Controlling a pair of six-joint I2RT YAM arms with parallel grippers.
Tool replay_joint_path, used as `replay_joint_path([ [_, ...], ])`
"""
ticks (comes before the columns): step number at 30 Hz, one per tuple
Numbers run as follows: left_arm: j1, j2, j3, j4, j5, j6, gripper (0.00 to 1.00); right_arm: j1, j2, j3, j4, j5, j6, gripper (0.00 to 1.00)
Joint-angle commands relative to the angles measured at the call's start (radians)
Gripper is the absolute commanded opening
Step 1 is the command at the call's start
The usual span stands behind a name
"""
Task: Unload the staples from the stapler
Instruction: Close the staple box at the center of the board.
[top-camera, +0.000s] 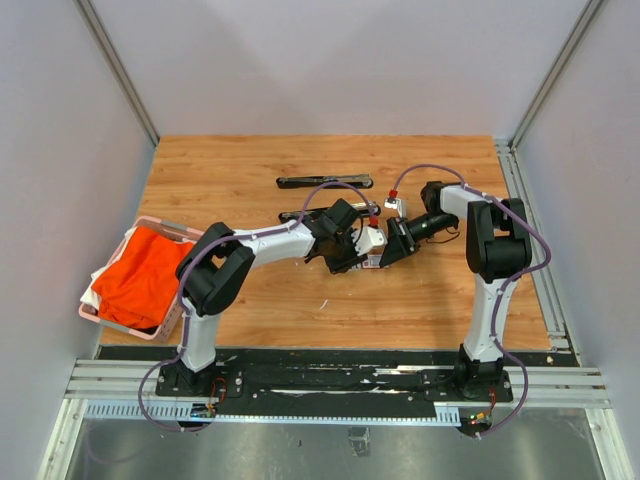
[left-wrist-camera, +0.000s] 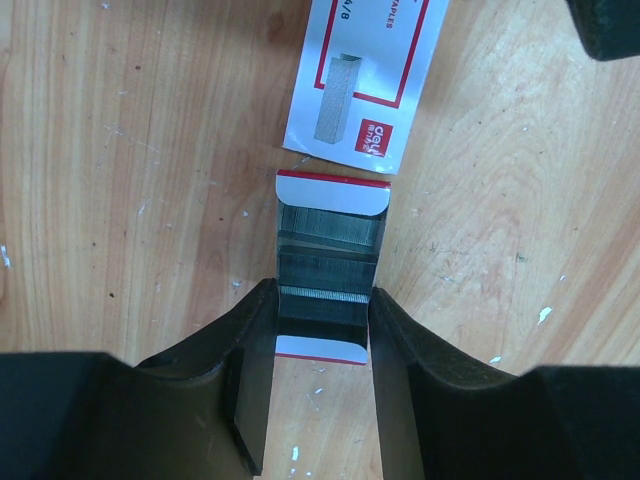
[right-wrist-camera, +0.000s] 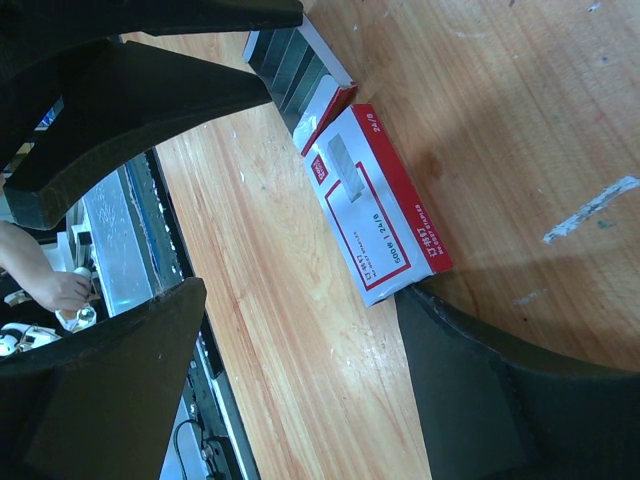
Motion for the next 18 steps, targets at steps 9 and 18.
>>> replay_joint_path([
  [9,-0.017,0.044,-0.058,-0.043,-0.001,0.060,0.36,0.023,0.040,-0.008,0.100,0.111,-0.009,0.80],
  [18,-0.017,0.061,-0.036,-0.051,0.002,0.060,0.36,0.040,0.043,-0.005,0.098,0.121,-0.024,0.81],
])
